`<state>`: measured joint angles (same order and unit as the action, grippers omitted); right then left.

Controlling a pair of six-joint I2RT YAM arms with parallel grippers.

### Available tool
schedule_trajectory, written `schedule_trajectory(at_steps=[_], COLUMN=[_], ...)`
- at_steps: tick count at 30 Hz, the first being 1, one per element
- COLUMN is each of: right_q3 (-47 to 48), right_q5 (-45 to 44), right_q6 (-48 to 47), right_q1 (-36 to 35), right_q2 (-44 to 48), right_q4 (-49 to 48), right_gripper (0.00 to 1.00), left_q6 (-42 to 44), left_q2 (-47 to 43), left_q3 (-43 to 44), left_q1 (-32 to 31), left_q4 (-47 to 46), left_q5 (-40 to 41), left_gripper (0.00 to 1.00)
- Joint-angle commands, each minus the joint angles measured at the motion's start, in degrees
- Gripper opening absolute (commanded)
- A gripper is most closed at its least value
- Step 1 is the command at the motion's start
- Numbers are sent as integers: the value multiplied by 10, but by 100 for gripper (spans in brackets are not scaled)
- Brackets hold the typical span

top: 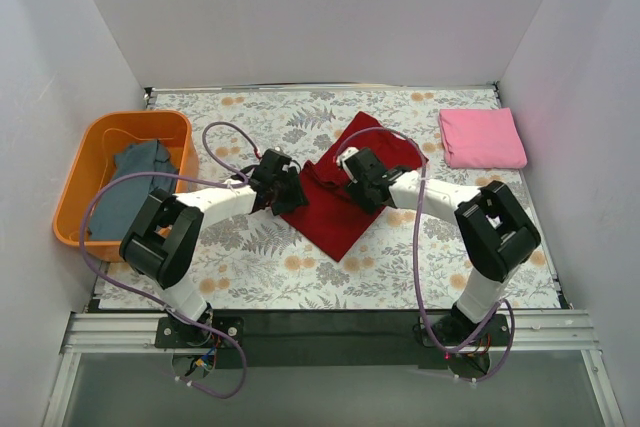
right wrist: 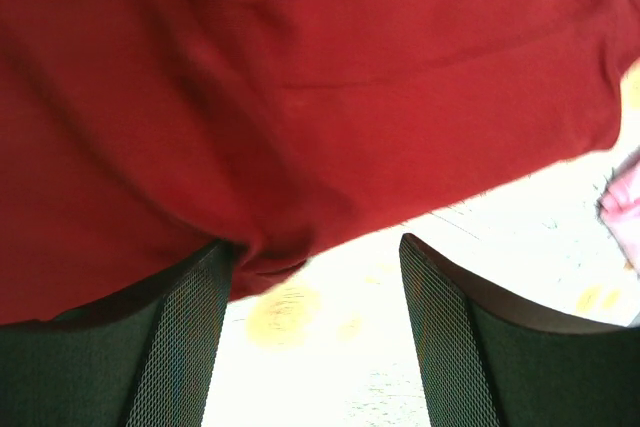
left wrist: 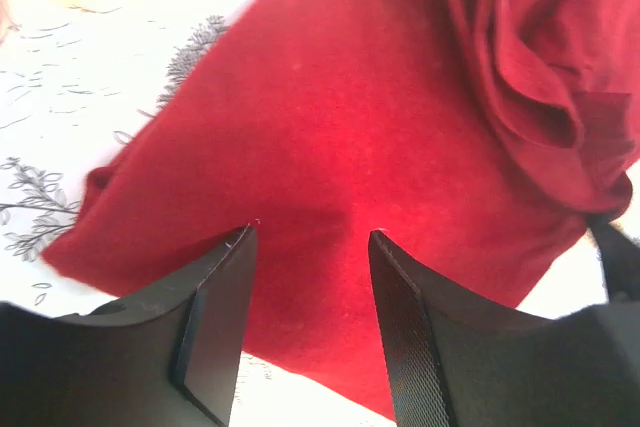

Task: Fold and stack the t-shirts
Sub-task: Fold the tshirt

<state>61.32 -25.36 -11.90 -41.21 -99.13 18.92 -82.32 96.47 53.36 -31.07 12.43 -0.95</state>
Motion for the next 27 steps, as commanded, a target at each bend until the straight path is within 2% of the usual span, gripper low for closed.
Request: schedule_trajectory(at_steps=[1, 6, 8, 13, 17, 20, 23, 27], right_q3=[13, 36, 51, 69, 75, 93, 115, 126], right_q5=[-7, 47, 108, 198, 377, 448, 460, 472], right_q6=[35, 105, 97, 75, 74, 85, 84, 99], right_q1=[56, 117, 113, 74, 69, 70, 75, 114], right_q2=[31, 68, 68, 66, 45, 12, -50, -98], right_q4=[-19, -19, -20, -69, -126, -137, -138, -140], right_gripper=[61, 61, 61, 59, 53, 47, 40, 39], left_q6=[-1, -10, -10, -10, -13, -16, -19, -24], left_q2=[-3, 2, 0, -9, -14, -14, -10, -10], left_q3=[-11, -24, -26, -30, -36, -40, -41, -41], left_q1=[1, 1, 1, 2, 1, 1, 1, 1], left_q4=[-2, 1, 1, 3, 6, 8, 11, 15], left_q5=[28, 20, 19, 19, 20, 20, 20, 20], left_gripper=[45, 45, 45, 45, 45, 45, 45, 45])
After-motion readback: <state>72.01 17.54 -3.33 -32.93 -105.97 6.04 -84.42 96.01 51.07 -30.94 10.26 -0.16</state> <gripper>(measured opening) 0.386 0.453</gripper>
